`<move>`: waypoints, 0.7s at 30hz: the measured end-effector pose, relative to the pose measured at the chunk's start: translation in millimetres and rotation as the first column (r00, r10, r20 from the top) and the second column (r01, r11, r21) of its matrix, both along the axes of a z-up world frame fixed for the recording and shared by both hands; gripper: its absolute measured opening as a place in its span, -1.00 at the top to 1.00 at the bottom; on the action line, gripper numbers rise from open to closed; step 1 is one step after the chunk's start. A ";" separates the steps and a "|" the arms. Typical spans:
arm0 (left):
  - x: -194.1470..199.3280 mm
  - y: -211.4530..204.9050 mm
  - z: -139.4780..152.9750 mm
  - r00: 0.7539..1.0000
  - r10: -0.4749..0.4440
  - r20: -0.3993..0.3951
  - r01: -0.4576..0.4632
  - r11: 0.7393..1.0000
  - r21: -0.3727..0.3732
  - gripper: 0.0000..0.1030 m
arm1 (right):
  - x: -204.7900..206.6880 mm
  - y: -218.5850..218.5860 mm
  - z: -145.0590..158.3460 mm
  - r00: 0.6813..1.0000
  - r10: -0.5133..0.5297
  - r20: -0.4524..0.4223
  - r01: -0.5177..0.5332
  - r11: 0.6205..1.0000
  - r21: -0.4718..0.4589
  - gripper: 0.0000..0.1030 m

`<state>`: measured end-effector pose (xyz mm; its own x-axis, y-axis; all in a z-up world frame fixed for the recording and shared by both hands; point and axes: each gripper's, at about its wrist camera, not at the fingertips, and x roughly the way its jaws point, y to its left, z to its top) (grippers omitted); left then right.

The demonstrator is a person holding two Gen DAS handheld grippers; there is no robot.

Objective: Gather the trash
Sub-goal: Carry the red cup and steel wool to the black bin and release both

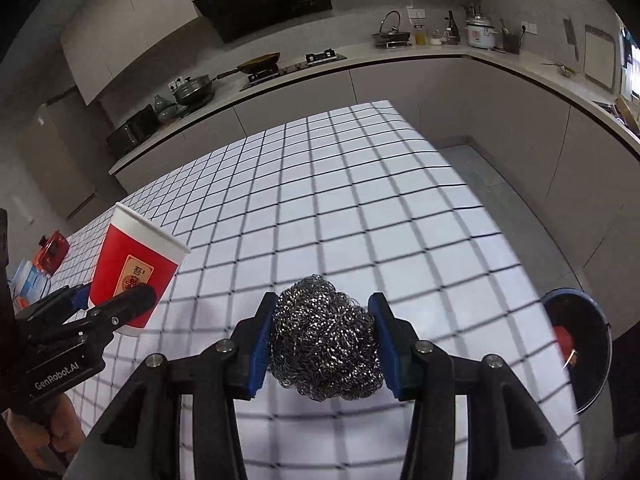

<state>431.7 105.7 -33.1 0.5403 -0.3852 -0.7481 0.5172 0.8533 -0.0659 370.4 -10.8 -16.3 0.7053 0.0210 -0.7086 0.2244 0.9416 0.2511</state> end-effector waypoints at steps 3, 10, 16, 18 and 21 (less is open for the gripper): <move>-29.2 -36.1 -2.5 1.000 -0.002 -0.016 0.002 1.000 -0.010 -0.15 | -35.3 -43.4 0.0 1.000 0.004 0.002 -0.004 1.000 0.006 0.06; -80.3 -118.8 -3.5 0.993 -0.105 -0.046 0.104 0.994 -0.026 -0.15 | -112.1 -134.3 8.9 0.995 -0.099 0.002 0.099 0.994 -0.052 0.06; -94.3 -174.8 -24.9 0.974 -0.210 -0.080 0.208 0.978 -0.026 -0.15 | -175.0 -200.4 -13.2 0.967 -0.251 -0.036 0.247 0.964 -0.095 0.06; -104.0 -191.4 -27.4 0.972 -0.217 -0.095 0.216 0.976 -0.019 -0.15 | -190.1 -220.2 -22.2 0.959 -0.275 -0.062 0.270 0.959 -0.086 0.06; -118.0 -215.8 -27.4 0.970 -0.224 -0.090 0.225 0.974 -0.004 -0.15 | -208.8 -256.9 -37.2 0.951 -0.299 -0.083 0.293 0.953 -0.074 0.06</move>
